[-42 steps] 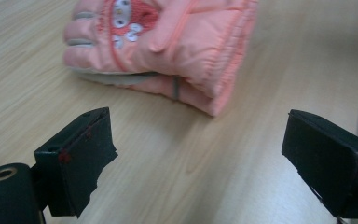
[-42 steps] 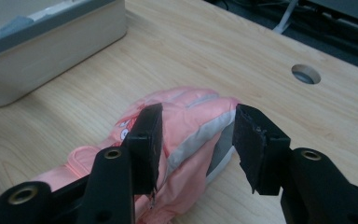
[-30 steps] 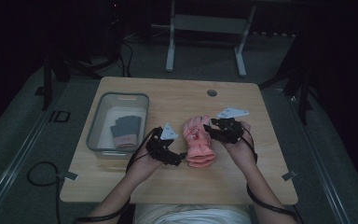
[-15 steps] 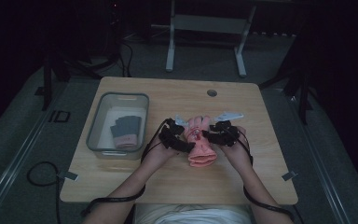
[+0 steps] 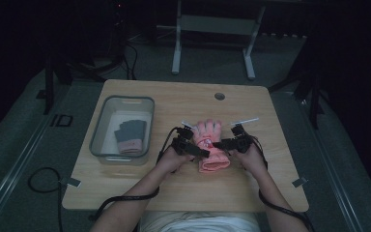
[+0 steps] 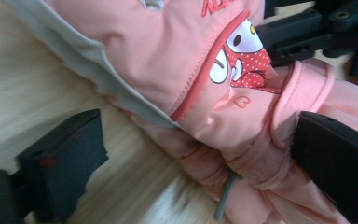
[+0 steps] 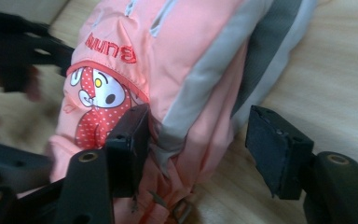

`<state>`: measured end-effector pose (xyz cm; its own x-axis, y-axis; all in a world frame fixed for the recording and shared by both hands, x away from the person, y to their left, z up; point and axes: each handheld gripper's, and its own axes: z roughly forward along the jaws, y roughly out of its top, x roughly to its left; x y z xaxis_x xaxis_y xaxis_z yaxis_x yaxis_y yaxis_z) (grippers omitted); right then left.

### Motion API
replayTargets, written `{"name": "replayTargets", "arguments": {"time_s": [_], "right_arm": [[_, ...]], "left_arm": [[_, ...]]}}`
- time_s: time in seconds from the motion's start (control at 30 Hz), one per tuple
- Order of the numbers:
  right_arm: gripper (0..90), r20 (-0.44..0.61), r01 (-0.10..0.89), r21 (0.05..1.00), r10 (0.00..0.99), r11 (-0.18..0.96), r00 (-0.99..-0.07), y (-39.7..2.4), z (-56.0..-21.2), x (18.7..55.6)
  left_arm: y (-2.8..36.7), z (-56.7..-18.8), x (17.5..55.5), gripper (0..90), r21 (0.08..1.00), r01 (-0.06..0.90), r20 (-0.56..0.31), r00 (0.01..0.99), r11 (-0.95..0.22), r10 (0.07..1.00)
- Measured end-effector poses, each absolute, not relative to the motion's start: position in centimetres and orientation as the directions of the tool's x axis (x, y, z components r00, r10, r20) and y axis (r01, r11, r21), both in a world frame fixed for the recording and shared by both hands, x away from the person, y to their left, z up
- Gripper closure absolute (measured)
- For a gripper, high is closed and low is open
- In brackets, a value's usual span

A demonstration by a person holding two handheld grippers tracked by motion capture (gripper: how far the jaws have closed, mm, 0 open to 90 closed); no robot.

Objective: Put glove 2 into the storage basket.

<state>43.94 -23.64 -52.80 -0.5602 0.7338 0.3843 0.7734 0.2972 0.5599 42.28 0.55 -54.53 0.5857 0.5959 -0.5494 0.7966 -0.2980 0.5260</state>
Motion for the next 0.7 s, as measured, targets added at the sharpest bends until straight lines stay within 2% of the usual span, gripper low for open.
{"name": "replayTargets", "arguments": {"time_s": [0.07,0.13,0.17,0.27,0.4,0.53,0.7], "right_arm": [[48.6,0.434,0.785,0.544,0.702,0.297,-0.565,-23.8,-53.1,44.3],[52.1,0.434,0.781,0.545,0.695,0.304,-0.573,-23.5,-53.2,44.3],[55.3,0.428,0.777,0.548,0.694,0.311,-0.579,-23.4,-53.1,44.2],[63.9,0.399,0.767,0.562,0.710,0.310,-0.580,-22.9,-52.7,43.6],[68.6,0.351,0.758,0.578,0.746,0.303,-0.565,-22.2,-52.2,42.8],[71.1,0.326,0.746,0.599,0.762,0.291,-0.559,-21.9,-51.7,42.2],[71.7,0.306,0.711,0.647,0.760,0.276,-0.573,-21.5,-50.1,41.6]], "left_arm": [[0.7,-54.9,42.4,14.5,0.528,0.795,-0.576,0.593,-0.298,0.563],[0.8,-54.8,42.4,22.3,0.531,0.792,-0.592,0.602,-0.302,0.537],[0.8,-54.7,42.4,30.8,0.533,0.789,-0.599,0.607,-0.306,0.522],[0.6,-54.1,42.4,42.1,0.551,0.756,-0.555,0.648,-0.352,0.523],[0.4,-53.6,42.4,53.0,0.554,0.743,-0.533,0.664,-0.377,0.525],[0.4,-52.8,42.4,58.7,0.559,0.728,-0.515,0.680,-0.396,0.522],[1.2,-50.8,42.3,59.7,0.590,0.696,-0.481,0.710,-0.410,0.514]]}}
